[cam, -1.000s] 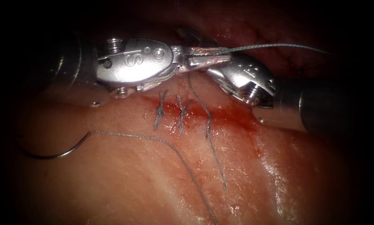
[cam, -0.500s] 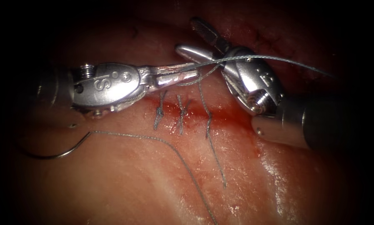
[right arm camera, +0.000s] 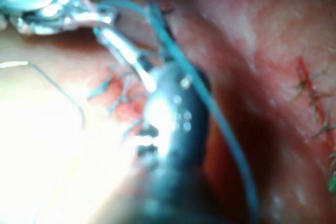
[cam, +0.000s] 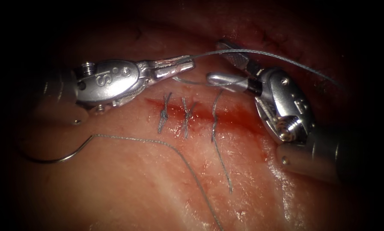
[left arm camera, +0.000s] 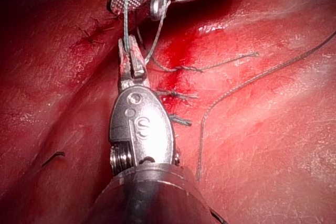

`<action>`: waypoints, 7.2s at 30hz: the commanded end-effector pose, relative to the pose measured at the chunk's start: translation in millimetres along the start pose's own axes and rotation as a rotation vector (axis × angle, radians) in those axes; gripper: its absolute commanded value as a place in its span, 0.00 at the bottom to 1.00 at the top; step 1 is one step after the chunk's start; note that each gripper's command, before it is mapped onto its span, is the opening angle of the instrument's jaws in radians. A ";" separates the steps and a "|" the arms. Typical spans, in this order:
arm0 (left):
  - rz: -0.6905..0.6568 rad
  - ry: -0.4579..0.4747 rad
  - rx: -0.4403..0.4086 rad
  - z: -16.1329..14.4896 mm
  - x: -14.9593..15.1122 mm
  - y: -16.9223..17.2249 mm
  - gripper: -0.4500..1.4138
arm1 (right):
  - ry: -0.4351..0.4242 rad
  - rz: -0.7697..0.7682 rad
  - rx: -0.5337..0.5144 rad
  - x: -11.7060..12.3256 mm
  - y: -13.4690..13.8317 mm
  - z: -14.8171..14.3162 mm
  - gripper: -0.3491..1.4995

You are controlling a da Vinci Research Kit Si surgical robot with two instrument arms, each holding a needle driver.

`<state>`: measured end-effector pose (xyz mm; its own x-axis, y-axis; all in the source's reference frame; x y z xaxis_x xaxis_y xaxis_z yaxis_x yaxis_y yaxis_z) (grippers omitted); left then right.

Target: Wound Closure

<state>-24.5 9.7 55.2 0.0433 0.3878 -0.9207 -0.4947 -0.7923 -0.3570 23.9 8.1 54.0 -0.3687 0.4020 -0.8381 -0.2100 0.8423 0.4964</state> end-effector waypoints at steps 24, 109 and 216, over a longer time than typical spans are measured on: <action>-0.019 0.000 -0.035 3.2 -4.2 1.1 0.00 | -0.191 -0.051 0.543 -0.6 -2.8 0.8 0.42; -0.034 -0.077 -0.173 -1.2 -5.0 4.9 0.00 | -0.875 -0.336 1.156 -6.9 -4.3 0.2 0.00; -0.018 -0.102 -0.195 -22.8 2.0 32.6 0.00 | -0.918 -0.340 0.370 -4.1 6.4 -1.1 0.77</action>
<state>-20.5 -24.2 37.5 -0.0395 0.4291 -0.9024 -0.3132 -0.8629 -0.3966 22.5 11.7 60.5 0.5211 0.1154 -0.8457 0.1594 0.9602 0.2292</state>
